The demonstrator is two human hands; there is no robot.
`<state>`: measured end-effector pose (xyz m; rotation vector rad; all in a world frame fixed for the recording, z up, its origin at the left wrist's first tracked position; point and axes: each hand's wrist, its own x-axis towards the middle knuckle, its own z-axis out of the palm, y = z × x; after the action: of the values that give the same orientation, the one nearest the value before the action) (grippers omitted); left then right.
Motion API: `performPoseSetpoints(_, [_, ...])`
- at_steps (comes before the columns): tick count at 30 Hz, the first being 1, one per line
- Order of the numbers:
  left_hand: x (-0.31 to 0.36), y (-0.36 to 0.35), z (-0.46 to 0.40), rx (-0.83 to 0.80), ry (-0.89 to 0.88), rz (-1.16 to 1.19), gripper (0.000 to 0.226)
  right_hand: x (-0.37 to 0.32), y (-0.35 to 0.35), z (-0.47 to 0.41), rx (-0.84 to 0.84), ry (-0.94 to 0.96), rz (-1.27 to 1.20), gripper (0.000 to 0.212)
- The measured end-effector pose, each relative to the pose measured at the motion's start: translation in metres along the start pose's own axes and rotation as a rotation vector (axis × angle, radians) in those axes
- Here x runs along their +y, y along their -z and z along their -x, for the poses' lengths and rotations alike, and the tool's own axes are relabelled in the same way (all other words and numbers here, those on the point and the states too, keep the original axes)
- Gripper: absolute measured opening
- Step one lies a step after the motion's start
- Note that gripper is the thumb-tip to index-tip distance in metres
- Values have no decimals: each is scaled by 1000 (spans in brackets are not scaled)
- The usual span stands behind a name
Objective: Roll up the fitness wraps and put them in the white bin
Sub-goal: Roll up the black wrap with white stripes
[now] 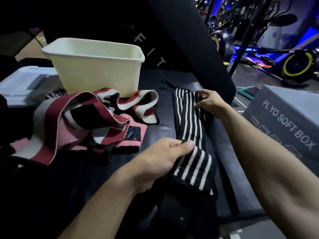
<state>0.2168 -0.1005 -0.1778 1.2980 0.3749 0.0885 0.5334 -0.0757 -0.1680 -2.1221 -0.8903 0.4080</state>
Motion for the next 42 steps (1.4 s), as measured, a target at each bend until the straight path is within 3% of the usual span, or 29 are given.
performPoseSetpoints(5, [3,2,0,-27,-59,88,48,-5,-3,-3,57,165,-119,68])
performPoseSetpoints(13, [1,1,-3,-3,-59,86,47,-8,-22,-36,-81,146,-107,76])
performPoseSetpoints(15, [0,1,-4,24,-52,76,46,-5,-29,-41,-107,164,32,70])
performPoseSetpoints(20, [-6,1,-7,14,19,24,51,-5,-30,-45,-78,91,695,52])
performPoseSetpoints(23, [-9,0,-8,6,44,19,48,-11,-27,-30,-52,89,799,48])
performPoseSetpoints(27, [-10,-1,-10,6,37,-14,35,-9,-22,1,-67,127,752,48])
performPoseSetpoints(30, [-10,-5,-8,18,15,-41,25,-4,-20,45,-73,216,580,52])
performPoseSetpoints(35, [-12,-13,2,17,4,-43,20,1,-9,142,2,358,394,37])
performPoseSetpoints(42, [-20,-20,18,52,-15,-71,39,17,5,252,78,334,243,29])
